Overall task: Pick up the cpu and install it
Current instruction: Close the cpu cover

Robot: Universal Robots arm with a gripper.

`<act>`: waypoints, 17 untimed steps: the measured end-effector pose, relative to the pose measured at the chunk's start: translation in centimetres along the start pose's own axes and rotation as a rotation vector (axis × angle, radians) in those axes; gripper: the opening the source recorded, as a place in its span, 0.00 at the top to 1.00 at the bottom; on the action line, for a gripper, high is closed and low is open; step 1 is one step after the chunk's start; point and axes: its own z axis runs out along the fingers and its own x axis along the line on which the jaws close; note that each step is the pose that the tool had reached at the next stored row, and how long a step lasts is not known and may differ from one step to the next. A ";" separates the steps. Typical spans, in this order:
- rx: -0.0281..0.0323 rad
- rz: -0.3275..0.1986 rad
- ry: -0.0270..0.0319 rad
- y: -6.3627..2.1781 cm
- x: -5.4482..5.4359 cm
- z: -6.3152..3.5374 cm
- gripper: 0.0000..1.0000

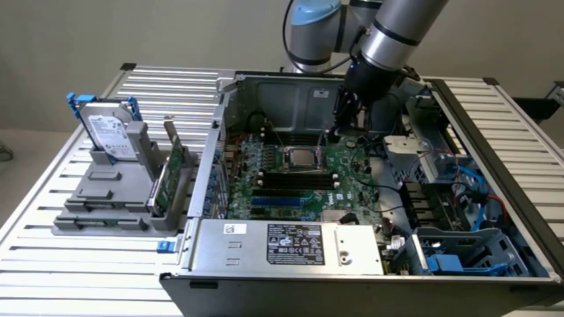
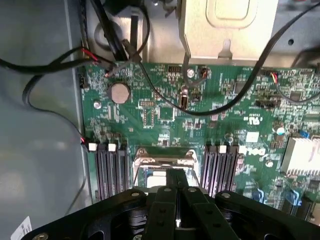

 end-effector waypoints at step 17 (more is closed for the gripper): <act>0.1202 -0.011 -0.0352 -2.41 0.1 1.49 0.89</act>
